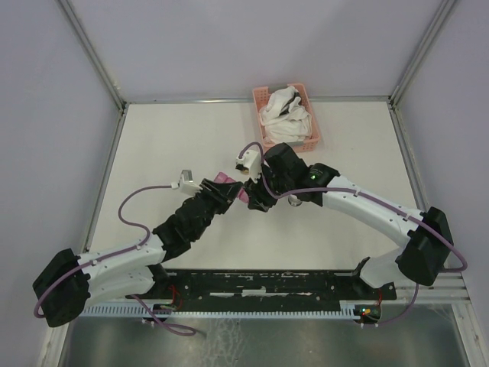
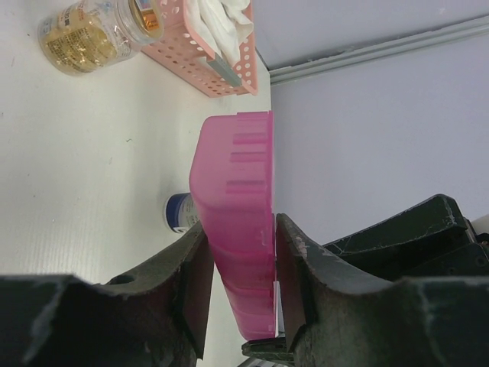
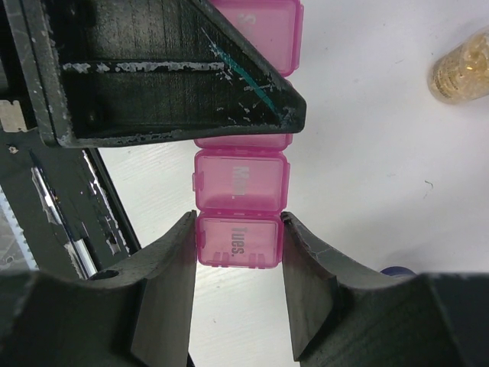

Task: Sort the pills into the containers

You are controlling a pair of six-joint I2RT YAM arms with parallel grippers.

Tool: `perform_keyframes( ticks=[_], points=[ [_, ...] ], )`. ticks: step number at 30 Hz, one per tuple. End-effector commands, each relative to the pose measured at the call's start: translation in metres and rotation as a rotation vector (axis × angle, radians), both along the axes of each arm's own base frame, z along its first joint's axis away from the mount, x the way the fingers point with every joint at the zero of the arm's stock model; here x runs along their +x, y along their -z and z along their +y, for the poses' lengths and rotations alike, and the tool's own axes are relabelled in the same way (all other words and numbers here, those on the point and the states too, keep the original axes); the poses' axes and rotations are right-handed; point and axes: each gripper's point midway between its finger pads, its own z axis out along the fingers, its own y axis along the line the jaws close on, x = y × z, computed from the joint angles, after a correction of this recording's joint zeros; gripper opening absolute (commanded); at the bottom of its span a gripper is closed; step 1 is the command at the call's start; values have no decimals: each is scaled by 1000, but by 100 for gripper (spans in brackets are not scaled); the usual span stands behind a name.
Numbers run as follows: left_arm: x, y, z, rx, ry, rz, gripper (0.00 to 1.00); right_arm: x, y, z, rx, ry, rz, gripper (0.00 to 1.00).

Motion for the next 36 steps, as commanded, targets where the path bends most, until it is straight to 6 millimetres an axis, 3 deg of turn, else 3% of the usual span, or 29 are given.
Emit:
perform_keyframes(
  ticks=[1, 6, 8, 14, 17, 22, 29, 36],
  points=[
    [5, -16, 2, -80, -42, -23, 40, -2, -12, 8, 37, -22, -21, 24],
    [5, -15, 0, -74, -35, -26, 8, -5, -12, 10, 45, -31, -4, 26],
    [4, -17, 1, -75, -36, -29, 3, -6, -12, 11, 42, -36, 2, 30],
    [4, -11, 10, -56, -69, 0, 3, -8, -28, 3, 72, -64, 29, 81],
    [4, -6, 14, -39, -85, 33, 3, -9, -43, -8, 119, -92, 30, 92],
    [5, 0, 15, -6, -107, 80, 3, -11, -47, -14, 135, -123, 40, 94],
    [6, 0, 8, 35, -121, 110, 3, -15, -16, -3, 102, -141, 178, 89],
    [4, -1, 6, 23, -125, 112, 3, -14, -6, 2, 91, -136, 204, 83]
  ],
)
